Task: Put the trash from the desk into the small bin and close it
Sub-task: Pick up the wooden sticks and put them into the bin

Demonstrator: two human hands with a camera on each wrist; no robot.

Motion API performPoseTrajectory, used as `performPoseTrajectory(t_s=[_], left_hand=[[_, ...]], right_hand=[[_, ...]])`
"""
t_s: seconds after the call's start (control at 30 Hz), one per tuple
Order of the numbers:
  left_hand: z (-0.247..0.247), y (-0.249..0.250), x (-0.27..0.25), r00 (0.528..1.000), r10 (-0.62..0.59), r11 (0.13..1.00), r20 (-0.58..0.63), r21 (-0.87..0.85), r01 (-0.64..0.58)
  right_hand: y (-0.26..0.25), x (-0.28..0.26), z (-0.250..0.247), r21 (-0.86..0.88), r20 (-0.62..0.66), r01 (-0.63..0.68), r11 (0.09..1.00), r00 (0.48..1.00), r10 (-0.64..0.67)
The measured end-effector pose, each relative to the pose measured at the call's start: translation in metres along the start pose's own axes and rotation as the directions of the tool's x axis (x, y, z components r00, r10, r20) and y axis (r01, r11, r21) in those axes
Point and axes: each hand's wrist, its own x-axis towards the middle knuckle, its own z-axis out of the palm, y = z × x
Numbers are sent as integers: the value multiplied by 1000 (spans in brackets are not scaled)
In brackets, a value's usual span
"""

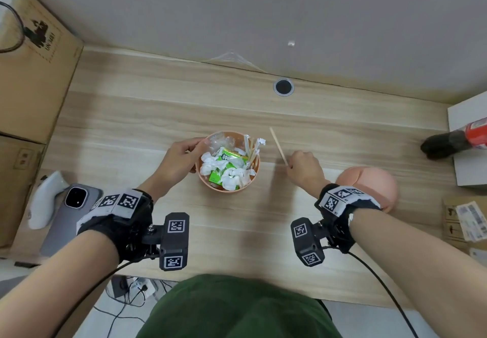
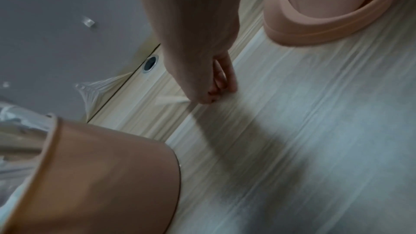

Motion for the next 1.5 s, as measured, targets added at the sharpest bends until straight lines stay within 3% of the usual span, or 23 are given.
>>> performPoseTrajectory(t_s=[0.27, 0.37, 0.47, 0.57, 0.67, 0.8, 0.9, 0.97, 1.13, 1.33, 1.5], left_hand=[[2, -11, -4, 1000, -1, 1000, -13, -24, 0], [3, -11, -7, 1000, 8, 1000, -13, -27, -8], [5, -8, -10, 1000, 21, 999, -1, -29, -21], [7, -8, -15, 998, 50, 999, 24, -13, -49], [10, -11, -21, 996, 74, 997, 49, 22, -75], [8, -15, -30, 991, 87, 992, 103, 85, -96], [8, -18, -37, 987, 107, 990, 123, 83, -118], [8, -20, -42, 987, 111, 989, 119, 87, -122], [6, -23, -50, 983, 60, 992, 171, 99, -78], [6, -23, -61, 971, 77, 987, 228, 122, -106], [9, -24, -62, 970, 71, 988, 234, 120, -102]], right_hand=[[10, -18, -8, -127, 141, -46, 991, 988, 64], [9, -26, -19, 163, 132, -62, 985, 990, 41], [-5, -38, -47, 460, -35, 30, 887, 999, -15], [-29, -54, -85, 551, -241, 193, 812, 968, -66], [-51, -73, -117, 617, -350, 298, 729, 933, -85], [-72, -108, -136, 401, -435, 450, 798, 860, -266], [-84, -126, -132, 95, -395, 533, 841, 796, -460], [-89, -131, -126, -22, -362, 551, 835, 774, -520], [-100, -132, -101, -169, -310, 496, 852, 793, -524], [-103, -114, -46, -296, -99, 420, 858, 880, -465], [-103, -111, -47, -263, -108, 435, 861, 874, -474]])
